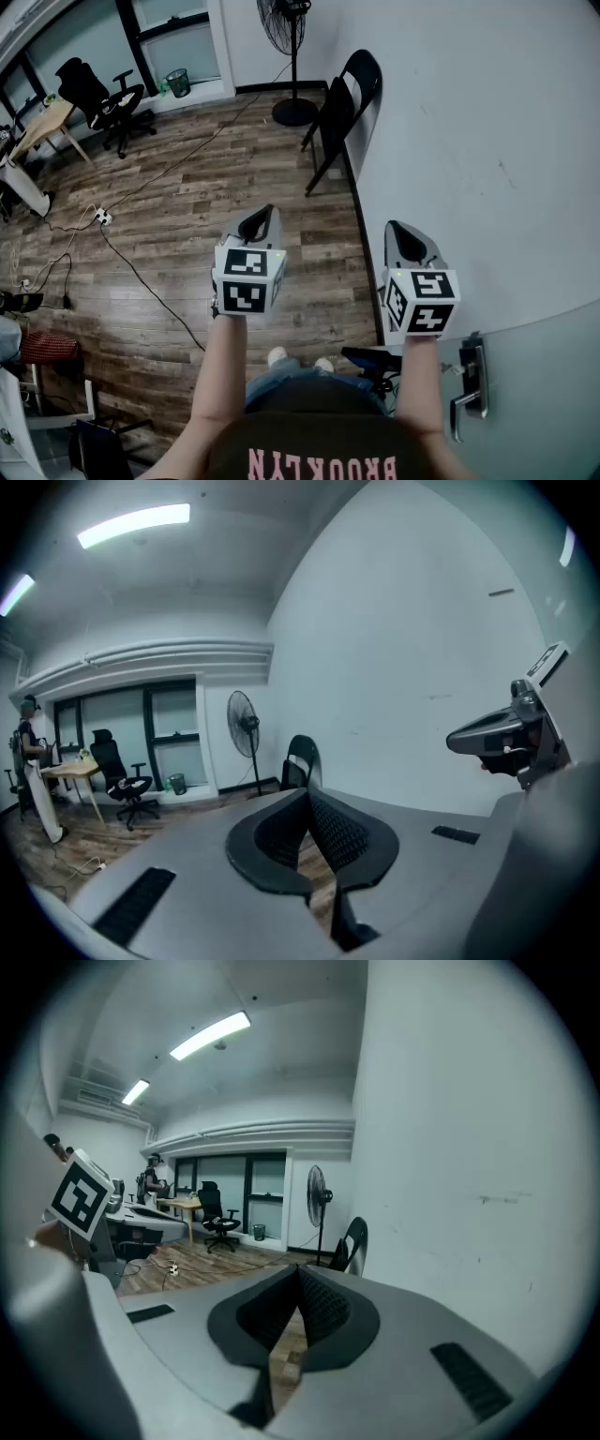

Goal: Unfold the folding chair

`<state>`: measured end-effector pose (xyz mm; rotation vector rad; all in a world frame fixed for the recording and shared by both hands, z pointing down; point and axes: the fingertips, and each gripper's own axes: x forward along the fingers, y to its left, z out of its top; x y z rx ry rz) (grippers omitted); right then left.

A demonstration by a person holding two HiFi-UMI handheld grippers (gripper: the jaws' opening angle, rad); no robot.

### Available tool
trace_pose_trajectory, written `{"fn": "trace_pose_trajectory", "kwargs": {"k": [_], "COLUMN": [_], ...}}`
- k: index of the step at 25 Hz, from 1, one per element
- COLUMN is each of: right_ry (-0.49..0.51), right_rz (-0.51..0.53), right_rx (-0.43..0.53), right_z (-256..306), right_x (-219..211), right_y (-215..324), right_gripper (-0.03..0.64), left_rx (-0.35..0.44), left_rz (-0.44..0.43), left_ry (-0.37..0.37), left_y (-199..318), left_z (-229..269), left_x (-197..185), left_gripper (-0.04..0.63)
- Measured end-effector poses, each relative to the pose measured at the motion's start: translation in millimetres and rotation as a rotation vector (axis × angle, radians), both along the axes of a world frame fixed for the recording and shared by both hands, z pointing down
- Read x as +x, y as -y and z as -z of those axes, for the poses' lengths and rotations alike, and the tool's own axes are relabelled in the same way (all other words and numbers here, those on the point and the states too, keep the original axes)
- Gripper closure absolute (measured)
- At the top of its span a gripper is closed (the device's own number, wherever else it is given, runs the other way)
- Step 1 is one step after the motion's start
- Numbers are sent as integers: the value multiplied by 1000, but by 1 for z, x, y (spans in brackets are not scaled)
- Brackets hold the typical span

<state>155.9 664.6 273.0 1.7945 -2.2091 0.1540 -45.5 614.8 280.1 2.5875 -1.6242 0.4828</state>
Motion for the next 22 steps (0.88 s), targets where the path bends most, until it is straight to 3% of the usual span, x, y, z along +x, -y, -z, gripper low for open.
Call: {"fn": "trace_pose_trajectory", "kwargs": {"k": [3,10,15,16,17,18,20,22], "right_ry": [-11,-33,30,50,74,100,139,150], "right_rz": [-2,4,11,33,57,74,78,73], "right_rx": [-14,-12,-5,-14,-21,-22,-6,4], "right_z": [-3,-9,-12,-14,-16,-18,-21,-25], "right_x": [13,40,50,49,47,46,44,40], "right_y": [-4,-18,-21,-21,-21,-21,-21,-21], "right_gripper": [617,617,614,544,346,273,153,118], "left_rx": [-18,-22,-25,-27,-34,-43,-43,-43], "left_rz": [-2,67,105,103,91,79,89,113], "left_ry": [25,-13,-26,-44,-72,-107,-153,-139], "left_y": [-6,-16,-24,-27,-30,-33,-35,-36], "left_z": [-9,-15,-19,-20,-21,-23,-27,-34], "left_x": [11,19,20,23,28,34,39,41], "left_gripper": [598,598,598,597,519,360,153,73]}}
